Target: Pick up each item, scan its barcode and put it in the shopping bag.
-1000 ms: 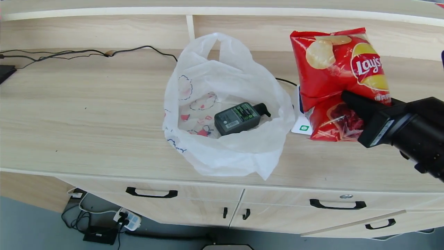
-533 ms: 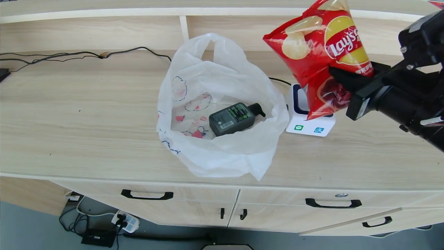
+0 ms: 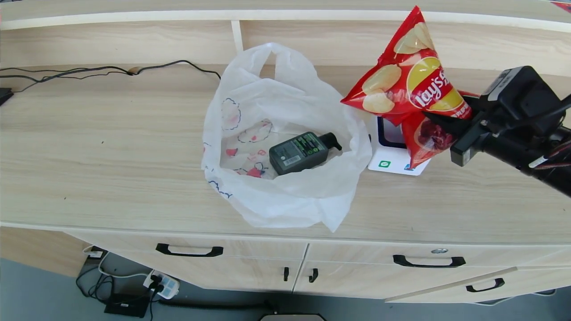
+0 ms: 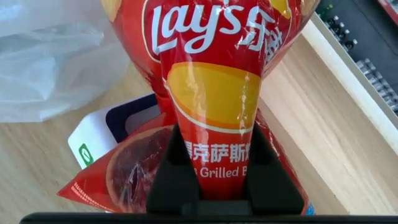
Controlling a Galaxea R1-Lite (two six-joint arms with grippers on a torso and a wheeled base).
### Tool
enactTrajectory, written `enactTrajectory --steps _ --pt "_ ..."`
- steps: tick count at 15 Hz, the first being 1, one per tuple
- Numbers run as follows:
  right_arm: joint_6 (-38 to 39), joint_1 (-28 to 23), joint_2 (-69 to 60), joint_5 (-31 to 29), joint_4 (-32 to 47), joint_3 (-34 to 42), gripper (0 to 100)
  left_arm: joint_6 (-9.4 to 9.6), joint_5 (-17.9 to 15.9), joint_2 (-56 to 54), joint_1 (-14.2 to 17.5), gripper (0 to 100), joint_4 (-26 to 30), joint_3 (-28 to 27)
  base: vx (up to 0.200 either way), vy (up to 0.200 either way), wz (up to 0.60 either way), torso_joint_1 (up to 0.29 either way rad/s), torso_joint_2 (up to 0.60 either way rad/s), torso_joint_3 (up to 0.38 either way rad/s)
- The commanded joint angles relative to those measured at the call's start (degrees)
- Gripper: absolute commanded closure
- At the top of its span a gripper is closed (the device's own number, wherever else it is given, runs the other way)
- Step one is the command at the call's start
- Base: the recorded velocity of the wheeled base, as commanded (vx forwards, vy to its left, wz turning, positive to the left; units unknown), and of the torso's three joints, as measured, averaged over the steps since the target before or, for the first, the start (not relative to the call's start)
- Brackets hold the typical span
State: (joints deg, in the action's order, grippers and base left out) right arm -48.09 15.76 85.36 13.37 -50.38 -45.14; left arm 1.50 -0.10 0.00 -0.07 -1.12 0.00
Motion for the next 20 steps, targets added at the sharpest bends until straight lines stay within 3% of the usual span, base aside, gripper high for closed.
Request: enactTrajectory --steps 1,6,10,12,15,20 --pt "-0.1 -0.6 0.3 0.0 0.0 0.2 100 -0.01 0.0 0.1 0.0 0 0.0 0.0 0.000 0.000 0.00 0.000 0.00 0.000" --pt "1.2 -0.5 -0.6 -0.8 -0.1 -0.2 100 -0.01 0.0 0.1 0.0 0 0.0 0.0 0.000 0.000 0.00 0.000 0.00 0.000" --pt "8.3 0.8 -7.2 -6.5 0.5 -0.6 100 -0.01 0.0 0.1 0.0 0 0.0 0.0 0.000 0.000 0.00 0.000 0.00 0.000" --pt "11.0 4.7 -10.9 -10.5 3.7 -1.3 100 -0.01 0.0 0.1 0.0 0 0.0 0.0 0.000 0.000 0.00 0.000 0.00 0.000" --pt "14.5 16.1 -14.5 -21.5 9.3 -2.3 100 0.08 0.0 0.1 0.0 0 0.0 0.0 0.000 0.000 0.60 0.002 0.00 0.002" --pt "18.1 17.3 -14.2 -23.3 9.6 -2.4 100 0.08 0.0 0.1 0.0 0 0.0 0.0 0.000 0.000 0.60 0.001 0.01 0.001"
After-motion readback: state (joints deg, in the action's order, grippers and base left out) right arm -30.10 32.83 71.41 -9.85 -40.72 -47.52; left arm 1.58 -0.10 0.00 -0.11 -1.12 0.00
